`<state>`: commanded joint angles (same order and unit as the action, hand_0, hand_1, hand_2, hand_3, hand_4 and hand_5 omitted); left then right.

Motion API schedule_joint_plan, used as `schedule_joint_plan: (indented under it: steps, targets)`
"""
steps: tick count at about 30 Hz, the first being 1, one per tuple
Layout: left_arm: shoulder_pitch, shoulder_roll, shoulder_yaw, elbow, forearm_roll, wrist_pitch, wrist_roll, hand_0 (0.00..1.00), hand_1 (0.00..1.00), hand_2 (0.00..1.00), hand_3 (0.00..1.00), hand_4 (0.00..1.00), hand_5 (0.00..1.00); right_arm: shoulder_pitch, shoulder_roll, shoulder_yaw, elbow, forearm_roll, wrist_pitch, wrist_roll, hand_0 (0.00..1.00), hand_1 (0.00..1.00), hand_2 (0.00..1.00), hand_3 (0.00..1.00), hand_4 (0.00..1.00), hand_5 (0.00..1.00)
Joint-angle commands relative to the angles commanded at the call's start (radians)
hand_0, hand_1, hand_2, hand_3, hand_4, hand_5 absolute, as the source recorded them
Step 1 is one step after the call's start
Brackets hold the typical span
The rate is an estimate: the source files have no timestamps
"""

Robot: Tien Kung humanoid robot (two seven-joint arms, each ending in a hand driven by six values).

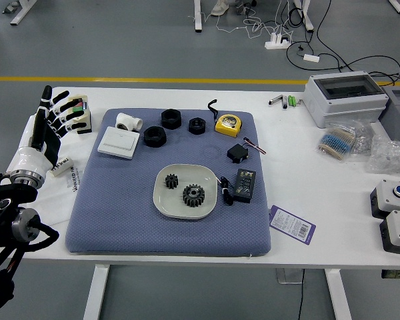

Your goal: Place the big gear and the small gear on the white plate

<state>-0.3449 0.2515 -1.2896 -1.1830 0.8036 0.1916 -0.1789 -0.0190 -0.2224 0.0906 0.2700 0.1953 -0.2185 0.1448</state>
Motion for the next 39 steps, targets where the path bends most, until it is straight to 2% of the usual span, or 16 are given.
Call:
schedule_joint_plan:
  steps: [4, 5, 6, 10, 11, 14, 17, 23, 32, 39]
  targets:
    - [0.008, -0.001, -0.026, 0.001, 0.050, -0.004, 0.018, 0.443, 0.613, 0.700, 0.767, 0.943, 0.879, 0.001, -0.001, 0.000, 0.000, -0.002, 0.000, -0.001, 0.619, 0.626, 0.727, 0.547, 0.754, 0.717]
    - [0.010, -0.001, -0.031, 0.000, 0.065, -0.007, 0.024, 0.490, 0.629, 0.710, 0.765, 0.940, 0.877, 0.002, -0.001, 0.000, 0.000, -0.002, 0.000, -0.001, 0.619, 0.626, 0.727, 0.547, 0.754, 0.717]
    - [0.012, -0.002, -0.039, -0.001, 0.079, -0.016, 0.038, 0.490, 0.629, 0.710, 0.765, 0.940, 0.877, 0.002, -0.001, 0.001, 0.000, -0.003, 0.000, -0.001, 0.619, 0.626, 0.727, 0.547, 0.754, 0.717]
    - [0.021, -0.004, -0.085, -0.008, 0.164, -0.112, 0.180, 0.490, 0.629, 0.710, 0.765, 0.940, 0.877, 0.002, -0.001, 0.001, 0.000, -0.004, 0.001, -0.001, 0.619, 0.626, 0.727, 0.547, 0.754, 0.717]
    - [0.025, -0.003, -0.089, -0.012, 0.171, -0.137, 0.213, 0.677, 0.679, 0.736, 0.765, 0.929, 0.866, 0.002, -0.001, 0.001, 0.000, -0.003, 0.001, -0.001, 0.620, 0.626, 0.727, 0.547, 0.755, 0.716]
    - [0.033, -0.007, -0.102, -0.021, 0.173, -0.175, 0.267, 0.677, 0.679, 0.736, 0.765, 0.929, 0.866, 0.003, -0.001, 0.001, 0.000, -0.003, 0.001, -0.001, 0.620, 0.626, 0.727, 0.547, 0.755, 0.716]
    - [0.038, -0.010, -0.112, -0.029, 0.171, -0.196, 0.294, 0.703, 0.688, 0.752, 0.766, 0.926, 0.866, 0.003, -0.001, -0.001, 0.000, -0.003, 0.000, -0.002, 0.619, 0.626, 0.727, 0.546, 0.754, 0.716]
    - [0.047, -0.015, -0.131, -0.035, 0.163, -0.195, 0.285, 0.714, 0.698, 0.756, 0.767, 0.923, 0.863, 0.004, -0.001, -0.001, 0.000, -0.005, 0.001, -0.002, 0.619, 0.626, 0.727, 0.546, 0.754, 0.715]
    - [0.054, -0.025, -0.144, -0.034, 0.140, -0.165, 0.231, 0.726, 0.702, 0.757, 0.767, 0.919, 0.859, 0.005, -0.002, -0.001, 0.000, -0.006, 0.001, -0.002, 0.619, 0.626, 0.727, 0.547, 0.755, 0.716]
    - [0.058, -0.035, -0.151, -0.027, 0.125, -0.167, 0.227, 0.727, 0.702, 0.757, 0.767, 0.917, 0.857, 0.006, -0.003, 0.000, 0.000, -0.007, 0.002, -0.002, 0.620, 0.626, 0.727, 0.546, 0.755, 0.716]
